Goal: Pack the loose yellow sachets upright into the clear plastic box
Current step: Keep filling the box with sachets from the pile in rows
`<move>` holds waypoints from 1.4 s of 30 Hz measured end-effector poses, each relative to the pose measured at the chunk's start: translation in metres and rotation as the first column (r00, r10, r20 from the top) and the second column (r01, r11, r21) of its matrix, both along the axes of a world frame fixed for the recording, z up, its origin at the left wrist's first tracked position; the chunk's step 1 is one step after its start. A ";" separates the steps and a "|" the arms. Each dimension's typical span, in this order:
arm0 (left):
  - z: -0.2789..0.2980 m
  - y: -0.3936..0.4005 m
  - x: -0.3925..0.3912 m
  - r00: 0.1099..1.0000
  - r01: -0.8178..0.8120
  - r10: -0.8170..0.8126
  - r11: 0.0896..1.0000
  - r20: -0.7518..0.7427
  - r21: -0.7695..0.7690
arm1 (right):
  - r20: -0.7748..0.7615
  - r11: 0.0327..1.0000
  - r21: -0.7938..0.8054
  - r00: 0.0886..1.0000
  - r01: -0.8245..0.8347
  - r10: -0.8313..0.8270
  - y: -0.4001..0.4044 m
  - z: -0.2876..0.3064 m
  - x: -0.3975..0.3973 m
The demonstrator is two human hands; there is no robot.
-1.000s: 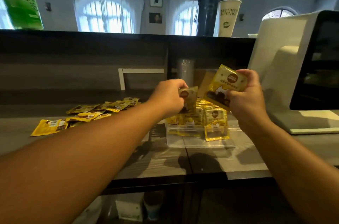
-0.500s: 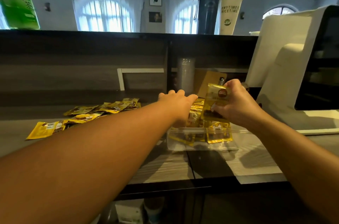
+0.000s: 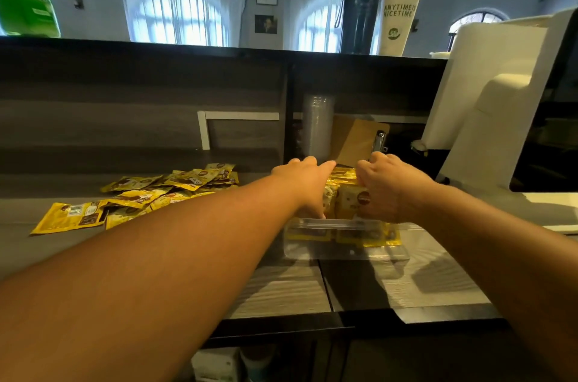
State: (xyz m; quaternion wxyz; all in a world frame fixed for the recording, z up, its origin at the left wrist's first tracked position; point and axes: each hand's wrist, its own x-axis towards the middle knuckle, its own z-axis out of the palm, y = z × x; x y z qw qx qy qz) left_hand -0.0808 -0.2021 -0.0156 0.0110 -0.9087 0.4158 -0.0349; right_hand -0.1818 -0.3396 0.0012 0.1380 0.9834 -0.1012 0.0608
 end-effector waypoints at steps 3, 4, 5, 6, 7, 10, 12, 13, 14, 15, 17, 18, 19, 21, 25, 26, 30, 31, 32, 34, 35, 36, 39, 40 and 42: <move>0.001 0.001 0.002 1.000 0.004 -0.004 1.000 -0.024 -0.006 | -0.050 0.997 -0.070 0.998 -0.036 0.032 -0.003 -0.001 0.011; 0.001 0.000 0.002 1.000 0.007 -0.007 1.000 -0.027 -0.004 | -0.083 0.998 -0.056 0.996 -0.042 0.037 -0.003 -0.001 0.014; 0.001 0.000 0.002 1.000 0.006 -0.006 1.000 -0.026 0.003 | -0.128 0.999 -0.031 0.991 -0.036 0.032 -0.003 0.000 0.017; 0.001 -0.001 0.002 1.000 0.000 0.001 1.000 -0.023 0.013 | -0.170 1.000 -0.011 0.985 -0.021 0.019 -0.001 0.000 0.020; 0.000 -0.002 0.002 1.000 -0.009 0.010 1.000 -0.022 0.022 | -0.198 1.000 0.004 0.980 -0.007 0.008 -0.002 -0.002 0.023; -0.002 -0.006 0.001 0.999 -0.030 0.030 0.999 -0.011 0.019 | -0.209 1.000 0.003 0.978 -0.007 0.008 -0.002 -0.009 0.028; -0.004 -0.006 0.002 1.000 -0.020 0.020 1.000 0.002 -0.010 | -0.173 0.999 -0.038 0.985 -0.027 0.020 -0.002 -0.012 0.029; -0.005 -0.005 0.003 1.000 -0.008 0.008 0.999 0.006 -0.033 | -0.142 0.998 -0.059 0.989 -0.037 0.029 -0.002 -0.012 0.030; -0.006 -0.004 0.004 1.000 0.004 -0.003 0.998 0.008 -0.058 | -0.111 0.996 -0.072 0.993 -0.047 0.038 -0.003 -0.012 0.031; -0.007 -0.003 0.005 1.000 0.011 -0.011 0.997 0.008 -0.081 | -0.081 0.996 -0.076 0.996 -0.056 0.049 -0.003 -0.013 0.031; -0.008 -0.002 0.006 1.000 0.013 -0.013 0.993 0.003 -0.116 | -0.038 0.995 -0.075 0.997 -0.070 0.067 -0.006 -0.014 0.031; -0.009 -0.002 0.006 1.000 0.009 -0.009 0.992 -0.002 -0.129 | -0.029 0.995 -0.072 0.997 -0.074 0.072 -0.007 -0.016 0.031; -0.009 -0.002 0.006 1.000 0.004 -0.005 0.990 -0.008 -0.138 | -0.029 0.995 -0.068 0.997 -0.075 0.074 -0.009 -0.017 0.031; -0.007 -0.001 0.006 0.999 0.005 -0.010 0.991 -0.034 -0.137 | -0.059 0.997 -0.042 0.996 -0.070 0.068 -0.013 -0.016 0.030; 0.000 0.001 0.004 0.998 -0.005 -0.001 0.996 -0.060 -0.093 | -0.136 0.998 0.004 0.989 -0.059 0.059 -0.011 -0.009 0.031; 0.001 0.002 0.002 0.998 -0.010 0.003 0.994 -0.063 -0.105 | -0.138 0.998 0.019 0.989 -0.059 0.061 -0.009 -0.007 0.031; 0.007 0.019 0.001 0.992 -0.014 -0.013 0.978 -0.124 -0.208 | -0.107 0.993 0.095 0.991 -0.073 0.083 0.004 0.004 0.030; 0.010 0.027 0.002 0.990 -0.012 -0.022 0.971 -0.142 -0.241 | -0.083 0.983 0.161 0.991 -0.087 0.101 0.008 0.009 0.029; 0.012 0.036 0.003 0.987 -0.013 -0.033 0.960 -0.158 -0.280 | -0.046 0.970 0.219 0.992 -0.107 0.120 0.013 0.013 0.029; 0.014 0.058 0.004 0.984 -0.041 -0.027 0.927 -0.176 -0.372 | 0.056 0.947 0.283 0.988 -0.154 0.144 0.029 0.022 0.032; 0.015 0.070 0.005 0.985 -0.070 -0.003 0.906 -0.172 -0.419 | 0.106 0.941 0.292 0.984 -0.171 0.146 0.040 0.025 0.036; 0.013 0.084 0.007 0.987 -0.102 0.031 0.882 -0.161 -0.460 | 0.146 0.937 0.295 0.978 -0.185 0.148 0.053 0.028 0.040; 0.004 0.127 0.017 0.979 -0.183 0.100 0.803 -0.175 -0.567 | 0.215 0.908 0.319 0.954 -0.271 0.209 0.099 0.026 0.056; 0.000 0.143 0.020 0.975 -0.209 0.117 0.773 -0.189 -0.598 | 0.229 0.888 0.335 0.942 -0.314 0.247 0.115 0.023 0.062; -0.010 0.172 0.029 0.960 -0.280 0.194 0.731 -0.204 -0.623 | 0.240 0.854 0.350 0.918 -0.385 0.315 0.146 0.014 0.072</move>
